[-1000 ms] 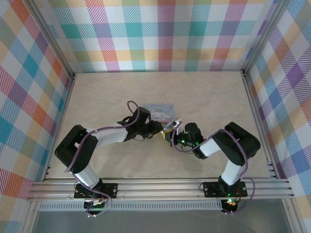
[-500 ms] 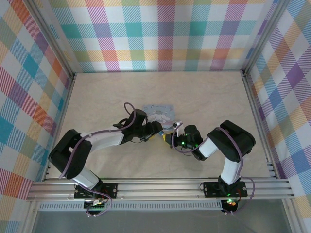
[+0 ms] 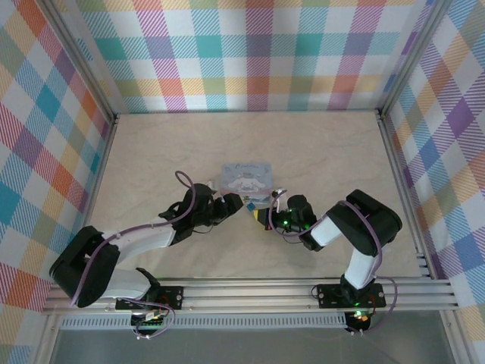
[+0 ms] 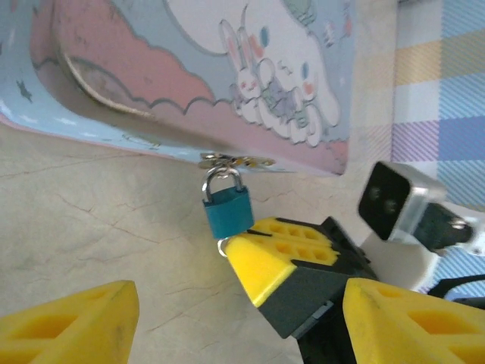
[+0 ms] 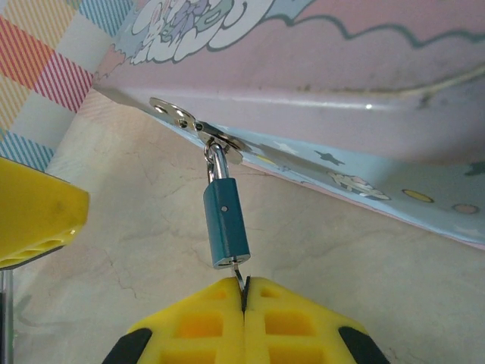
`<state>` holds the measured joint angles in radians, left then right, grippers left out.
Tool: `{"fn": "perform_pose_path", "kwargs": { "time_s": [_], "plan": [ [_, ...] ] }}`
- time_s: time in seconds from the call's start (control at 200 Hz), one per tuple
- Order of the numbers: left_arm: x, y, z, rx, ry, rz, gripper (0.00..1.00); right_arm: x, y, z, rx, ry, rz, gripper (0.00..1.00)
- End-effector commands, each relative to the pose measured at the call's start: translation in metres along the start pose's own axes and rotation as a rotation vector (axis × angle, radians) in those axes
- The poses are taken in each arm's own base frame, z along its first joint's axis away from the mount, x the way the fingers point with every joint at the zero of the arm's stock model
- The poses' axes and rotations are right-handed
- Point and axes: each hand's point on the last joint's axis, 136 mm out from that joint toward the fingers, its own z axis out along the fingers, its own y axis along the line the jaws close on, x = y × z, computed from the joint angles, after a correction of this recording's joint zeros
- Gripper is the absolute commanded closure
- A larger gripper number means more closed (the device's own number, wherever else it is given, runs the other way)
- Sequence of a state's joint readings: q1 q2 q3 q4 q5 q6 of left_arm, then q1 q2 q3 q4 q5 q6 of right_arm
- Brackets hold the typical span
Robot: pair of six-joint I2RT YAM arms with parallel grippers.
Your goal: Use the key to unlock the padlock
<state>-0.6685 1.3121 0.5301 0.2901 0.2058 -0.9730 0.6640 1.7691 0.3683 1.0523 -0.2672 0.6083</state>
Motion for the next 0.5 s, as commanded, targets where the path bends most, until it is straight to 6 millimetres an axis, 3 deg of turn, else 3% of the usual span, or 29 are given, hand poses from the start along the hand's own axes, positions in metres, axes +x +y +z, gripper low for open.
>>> {"fn": "perform_pose_path", "kwargs": {
  "time_s": [0.0, 0.495],
  "plan": [
    [-0.017, -0.018, -0.011, 0.093, -0.097, 0.023, 0.28, -0.010, 0.019, 0.001, -0.059, -0.014, 0.064, 1.00],
    [-0.004, -0.013, 0.008, 0.152, -0.049, -0.041, 0.34, -0.013, 0.037, 0.000, -0.077, 0.013, 0.186, 1.00]
  ]
}}
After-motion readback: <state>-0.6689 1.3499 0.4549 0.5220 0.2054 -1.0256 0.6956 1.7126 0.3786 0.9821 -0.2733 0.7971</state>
